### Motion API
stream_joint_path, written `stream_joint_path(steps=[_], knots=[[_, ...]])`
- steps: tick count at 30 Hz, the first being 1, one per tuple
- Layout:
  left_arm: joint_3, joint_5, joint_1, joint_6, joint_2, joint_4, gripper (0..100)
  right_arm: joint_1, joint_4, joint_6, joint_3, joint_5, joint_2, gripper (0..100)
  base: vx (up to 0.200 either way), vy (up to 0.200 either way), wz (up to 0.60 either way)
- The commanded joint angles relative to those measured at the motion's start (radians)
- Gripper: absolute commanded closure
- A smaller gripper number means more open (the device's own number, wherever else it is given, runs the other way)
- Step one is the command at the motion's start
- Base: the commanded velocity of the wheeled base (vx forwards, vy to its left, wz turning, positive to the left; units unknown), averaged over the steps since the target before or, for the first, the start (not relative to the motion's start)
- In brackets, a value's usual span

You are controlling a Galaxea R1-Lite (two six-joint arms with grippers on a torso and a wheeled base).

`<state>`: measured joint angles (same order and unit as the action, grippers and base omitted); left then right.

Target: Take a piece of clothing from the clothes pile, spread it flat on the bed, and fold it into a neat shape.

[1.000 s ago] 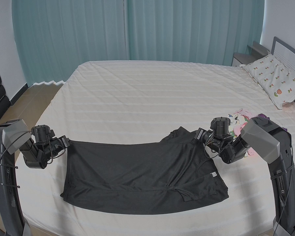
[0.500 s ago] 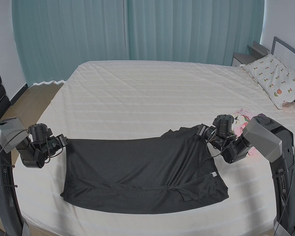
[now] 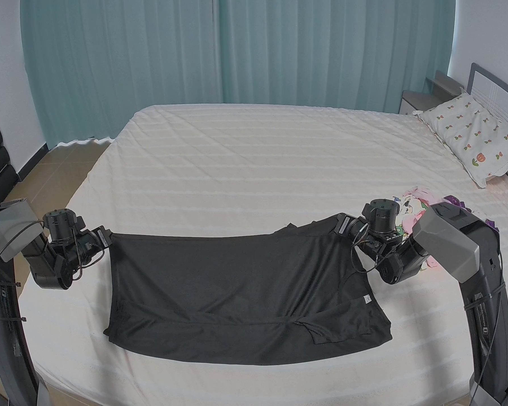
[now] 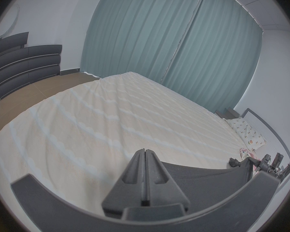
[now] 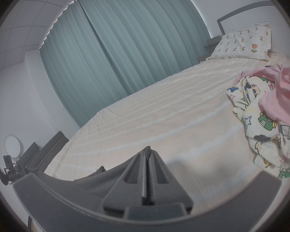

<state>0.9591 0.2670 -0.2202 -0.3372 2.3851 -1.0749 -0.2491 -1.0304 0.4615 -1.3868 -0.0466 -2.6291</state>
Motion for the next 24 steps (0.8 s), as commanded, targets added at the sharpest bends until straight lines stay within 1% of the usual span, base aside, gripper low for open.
stream_joint_path(steps=[1, 8, 10, 17, 22, 24], knots=[[-0.003, 0.0, -0.004, 0.0, 0.0, 0.001, 100, 0.001, -0.003, 0.002, -0.032, -0.007, -0.006, 100, 0.0, 0.0, 0.0], [-0.002, 0.0, -0.013, 0.0, 0.003, 0.001, 100, 0.005, -0.014, 0.0, -0.031, -0.032, 0.005, 100, 0.0, 0.0, 0.0], [-0.002, 0.0, -0.018, 0.0, 0.003, 0.0, 100, 0.004, -0.014, -0.004, -0.006, -0.035, 0.0, 100, 0.0, 0.0, 0.0], [-0.003, 0.0, -0.018, 0.001, 0.005, 0.0, 100, 0.004, -0.013, -0.007, 0.017, -0.033, 0.008, 100, 0.0, 0.0, 0.0], [-0.022, 0.003, -0.018, 0.006, -0.001, 0.009, 100, 0.008, -0.008, -0.009, 0.08, -0.019, 0.054, 100, 0.0, 0.0, 0.0], [-0.033, 0.003, -0.018, 0.007, -0.001, 0.001, 100, 0.008, -0.013, -0.009, 0.124, -0.002, 0.075, 100, 0.0, 0.0, 0.0]])
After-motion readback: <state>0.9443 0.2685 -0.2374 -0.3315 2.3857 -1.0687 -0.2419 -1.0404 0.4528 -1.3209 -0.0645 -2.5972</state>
